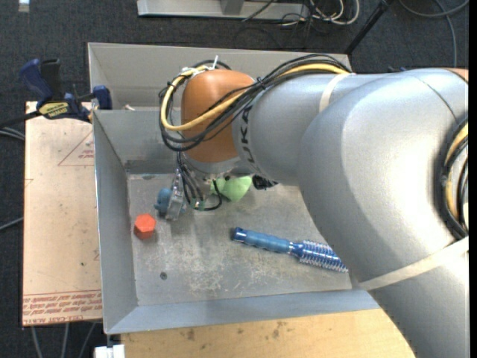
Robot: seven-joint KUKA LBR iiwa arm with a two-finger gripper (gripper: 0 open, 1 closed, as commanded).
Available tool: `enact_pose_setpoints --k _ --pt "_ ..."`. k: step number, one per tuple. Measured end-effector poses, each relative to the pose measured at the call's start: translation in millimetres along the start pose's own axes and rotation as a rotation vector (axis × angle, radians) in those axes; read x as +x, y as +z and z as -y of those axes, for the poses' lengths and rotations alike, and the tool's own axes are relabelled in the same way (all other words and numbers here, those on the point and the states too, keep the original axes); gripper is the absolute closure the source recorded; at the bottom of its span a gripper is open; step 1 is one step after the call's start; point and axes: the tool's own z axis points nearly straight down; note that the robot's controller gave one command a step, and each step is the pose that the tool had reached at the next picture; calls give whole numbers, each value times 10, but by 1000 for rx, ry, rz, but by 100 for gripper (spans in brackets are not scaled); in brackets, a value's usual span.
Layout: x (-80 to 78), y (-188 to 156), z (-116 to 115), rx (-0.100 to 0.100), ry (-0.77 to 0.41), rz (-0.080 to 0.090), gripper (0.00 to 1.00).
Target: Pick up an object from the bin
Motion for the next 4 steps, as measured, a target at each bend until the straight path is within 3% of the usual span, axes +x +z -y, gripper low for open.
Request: enact_pose_setpoints --k 1,2,3,4 --pt "-387 43 306 -1 19 4 100" --pt "-351 -771 399 -4 9 8 100" --pt "-332 -715 405 0 8 1 0" --pt "216 -983 1385 5 -85 -4 0"
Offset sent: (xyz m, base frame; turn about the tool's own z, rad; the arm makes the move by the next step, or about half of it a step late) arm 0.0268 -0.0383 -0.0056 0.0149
